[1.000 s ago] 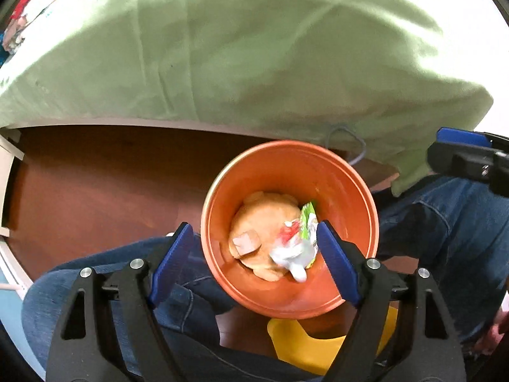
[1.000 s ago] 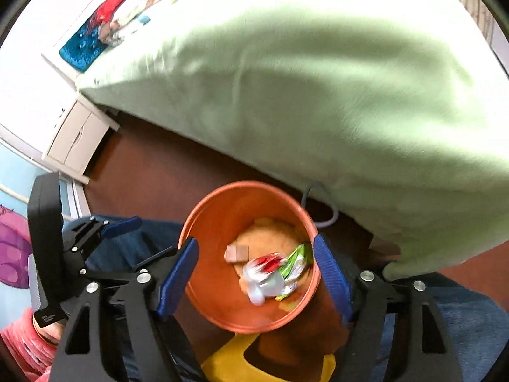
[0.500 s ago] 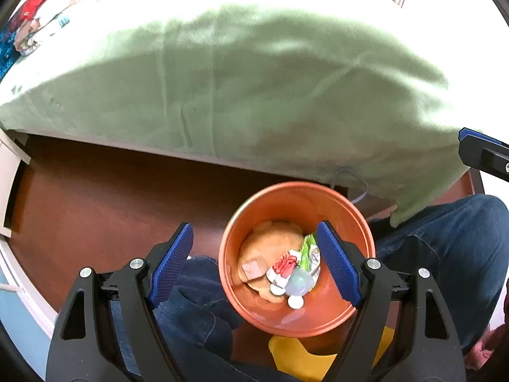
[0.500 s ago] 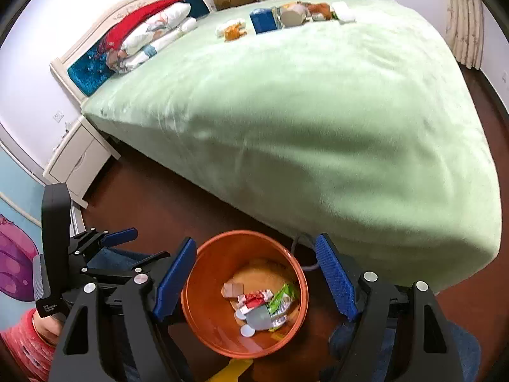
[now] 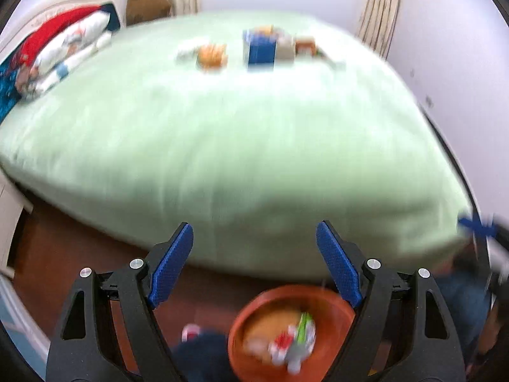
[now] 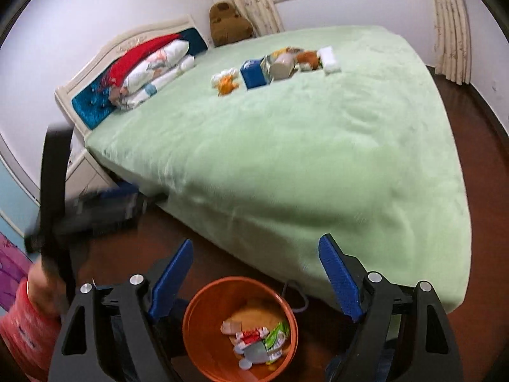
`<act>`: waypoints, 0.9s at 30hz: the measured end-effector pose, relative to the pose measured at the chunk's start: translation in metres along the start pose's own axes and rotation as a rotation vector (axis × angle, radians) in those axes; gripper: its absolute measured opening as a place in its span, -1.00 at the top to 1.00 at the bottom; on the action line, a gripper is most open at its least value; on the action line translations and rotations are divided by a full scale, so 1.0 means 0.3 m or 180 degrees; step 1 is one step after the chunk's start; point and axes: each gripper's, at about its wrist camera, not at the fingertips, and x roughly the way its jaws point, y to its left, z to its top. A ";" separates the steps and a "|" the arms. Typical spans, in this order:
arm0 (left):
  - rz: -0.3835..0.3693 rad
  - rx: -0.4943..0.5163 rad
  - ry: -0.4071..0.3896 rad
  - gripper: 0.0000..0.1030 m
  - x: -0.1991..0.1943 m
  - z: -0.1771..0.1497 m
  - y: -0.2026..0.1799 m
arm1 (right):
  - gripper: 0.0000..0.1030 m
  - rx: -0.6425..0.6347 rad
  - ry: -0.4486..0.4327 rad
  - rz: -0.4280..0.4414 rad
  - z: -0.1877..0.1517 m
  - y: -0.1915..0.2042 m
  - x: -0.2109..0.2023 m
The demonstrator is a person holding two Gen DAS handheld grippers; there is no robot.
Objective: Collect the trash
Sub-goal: 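Move the left gripper to the blue Oreo box and grasp it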
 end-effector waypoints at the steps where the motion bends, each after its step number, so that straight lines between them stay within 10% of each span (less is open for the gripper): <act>1: -0.0028 0.0008 -0.0077 -0.63 0.010 0.053 -0.004 | -0.54 0.0003 -0.0020 -0.0001 0.003 -0.001 -0.004; 8: -0.0032 0.0107 -0.0534 -0.64 0.192 0.457 -0.052 | -0.56 0.0084 -0.0146 0.0012 0.040 -0.039 -0.011; 20: 0.0568 0.0102 0.0084 -0.64 0.653 0.731 -0.073 | -0.58 0.0160 -0.0111 0.0059 0.062 -0.117 0.044; 27: 0.0628 -0.0037 0.0105 0.06 0.659 0.742 -0.028 | -0.58 0.0208 -0.0127 0.0076 0.059 -0.138 0.038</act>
